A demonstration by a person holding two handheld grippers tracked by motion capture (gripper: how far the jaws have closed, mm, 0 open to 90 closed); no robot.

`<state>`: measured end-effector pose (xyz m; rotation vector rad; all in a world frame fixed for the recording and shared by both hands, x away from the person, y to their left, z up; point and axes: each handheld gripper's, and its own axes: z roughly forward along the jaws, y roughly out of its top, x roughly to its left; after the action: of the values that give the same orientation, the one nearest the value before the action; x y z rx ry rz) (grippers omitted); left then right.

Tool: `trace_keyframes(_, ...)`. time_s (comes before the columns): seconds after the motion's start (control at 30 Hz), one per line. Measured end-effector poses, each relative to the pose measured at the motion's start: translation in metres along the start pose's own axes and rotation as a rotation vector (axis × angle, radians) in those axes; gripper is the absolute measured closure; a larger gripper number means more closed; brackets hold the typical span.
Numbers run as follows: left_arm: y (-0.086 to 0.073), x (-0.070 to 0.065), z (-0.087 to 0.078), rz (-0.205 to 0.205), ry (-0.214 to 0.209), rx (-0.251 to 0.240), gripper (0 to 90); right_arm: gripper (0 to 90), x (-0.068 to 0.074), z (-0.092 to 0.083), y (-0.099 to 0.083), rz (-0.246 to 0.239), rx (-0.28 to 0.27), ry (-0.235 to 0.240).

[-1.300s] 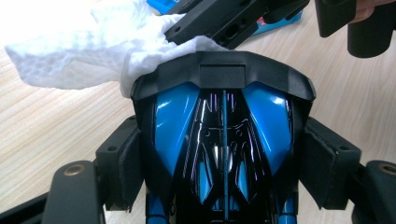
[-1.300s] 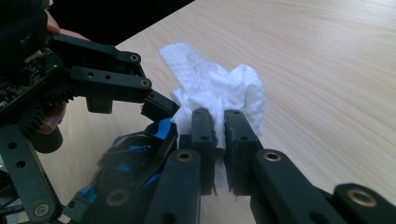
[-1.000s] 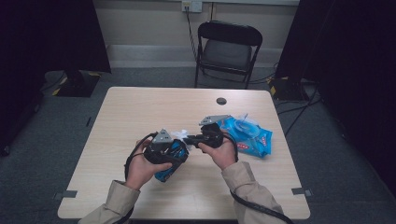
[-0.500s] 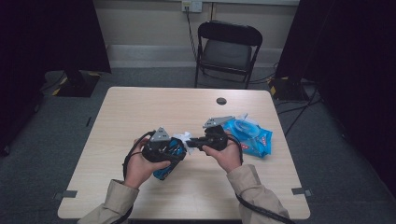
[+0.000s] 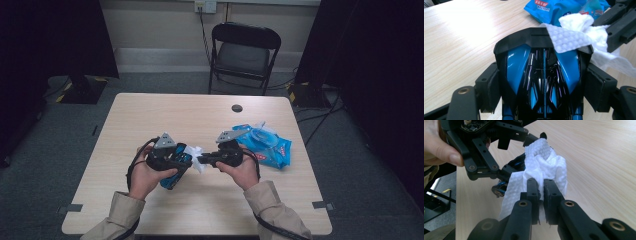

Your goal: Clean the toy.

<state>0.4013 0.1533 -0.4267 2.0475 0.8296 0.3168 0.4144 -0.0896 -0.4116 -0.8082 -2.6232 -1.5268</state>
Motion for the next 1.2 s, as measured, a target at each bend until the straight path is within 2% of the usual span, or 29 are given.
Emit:
trace_keyframes(0.13,0.000,0.001,-0.001,-0.011,0.003,-0.009,25.5,84.5,0.000,0.000,-0.004,0.001,0.006,0.009)
trace_keyframes(0.33,0.000,0.003,-0.002,-0.018,0.012,-0.019,25.5,84.4,0.002,-0.003,-0.009,-0.008,0.013,0.046)
trace_keyframes(0.43,0.000,0.004,-0.003,-0.019,0.014,-0.019,25.5,84.4,0.002,-0.007,-0.012,-0.007,0.003,0.043)
trace_keyframes(0.7,0.002,0.000,-0.004,-0.014,0.004,-0.024,25.5,84.5,-0.011,-0.031,0.001,0.041,-0.107,-0.026)
trace_keyframes(0.8,0.004,-0.003,-0.002,-0.001,-0.006,-0.020,25.5,84.5,-0.015,-0.030,0.009,0.045,-0.106,-0.056)
trace_keyframes(1.07,0.005,-0.012,0.002,0.024,-0.029,-0.014,25.5,84.5,-0.021,-0.012,0.026,0.033,-0.065,-0.108)
trace_keyframes(1.2,0.006,-0.016,0.004,0.030,-0.043,-0.016,25.5,84.5,-0.024,-0.005,0.033,0.048,-0.067,-0.115)
